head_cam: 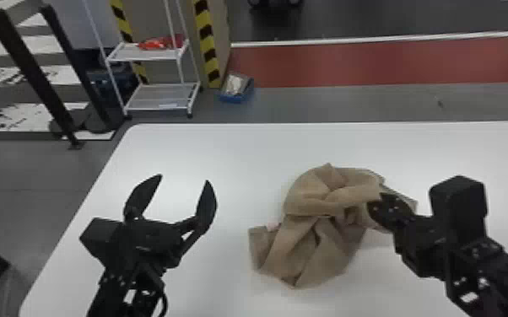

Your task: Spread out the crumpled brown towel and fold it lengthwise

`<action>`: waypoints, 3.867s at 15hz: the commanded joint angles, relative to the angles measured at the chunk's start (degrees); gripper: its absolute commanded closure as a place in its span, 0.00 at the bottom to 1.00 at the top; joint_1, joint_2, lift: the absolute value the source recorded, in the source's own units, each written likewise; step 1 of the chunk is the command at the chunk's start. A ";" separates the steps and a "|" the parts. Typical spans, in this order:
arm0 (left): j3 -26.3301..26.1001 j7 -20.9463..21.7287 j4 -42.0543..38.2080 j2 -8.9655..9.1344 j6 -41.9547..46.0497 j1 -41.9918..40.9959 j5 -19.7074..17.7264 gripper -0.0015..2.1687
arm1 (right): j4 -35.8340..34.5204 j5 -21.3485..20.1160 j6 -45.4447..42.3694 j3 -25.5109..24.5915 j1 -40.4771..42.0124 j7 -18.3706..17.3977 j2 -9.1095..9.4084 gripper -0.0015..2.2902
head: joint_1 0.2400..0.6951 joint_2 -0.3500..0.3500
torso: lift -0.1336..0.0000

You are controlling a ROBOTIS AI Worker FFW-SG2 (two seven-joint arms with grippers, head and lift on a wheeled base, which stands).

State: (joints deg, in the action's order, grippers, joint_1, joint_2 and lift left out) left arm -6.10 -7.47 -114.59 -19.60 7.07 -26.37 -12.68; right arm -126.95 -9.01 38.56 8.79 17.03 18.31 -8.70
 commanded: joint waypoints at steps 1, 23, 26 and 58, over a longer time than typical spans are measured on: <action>-0.14 -0.01 0.16 0.00 0.00 0.09 0.11 0.05 | -4.97 -0.57 3.76 0.17 -2.53 0.32 -0.09 0.72 | 1.00 0.67 | 0.08; -7.87 12.48 5.96 0.62 -11.95 9.05 2.48 0.05 | 21.04 16.31 -4.68 -30.24 -2.88 -13.30 0.43 0.72 | 1.00 0.01 | 0.08; -5.59 19.42 1.65 0.09 -19.33 6.94 -3.41 0.07 | 20.78 16.31 -4.68 -30.50 -2.53 -13.30 0.43 0.72 | 1.00 0.00 | 0.08; 5.57 26.19 -8.80 1.14 -34.98 5.10 -4.81 0.95 | 15.86 17.01 4.11 -24.61 -13.08 -10.31 -2.20 0.72 | 1.00 0.04 | 0.08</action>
State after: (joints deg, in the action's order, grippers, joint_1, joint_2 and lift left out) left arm -2.39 19.18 -121.64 -18.48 -27.91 -21.42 -16.47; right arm -110.08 7.97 38.70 -17.80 6.98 7.72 -10.02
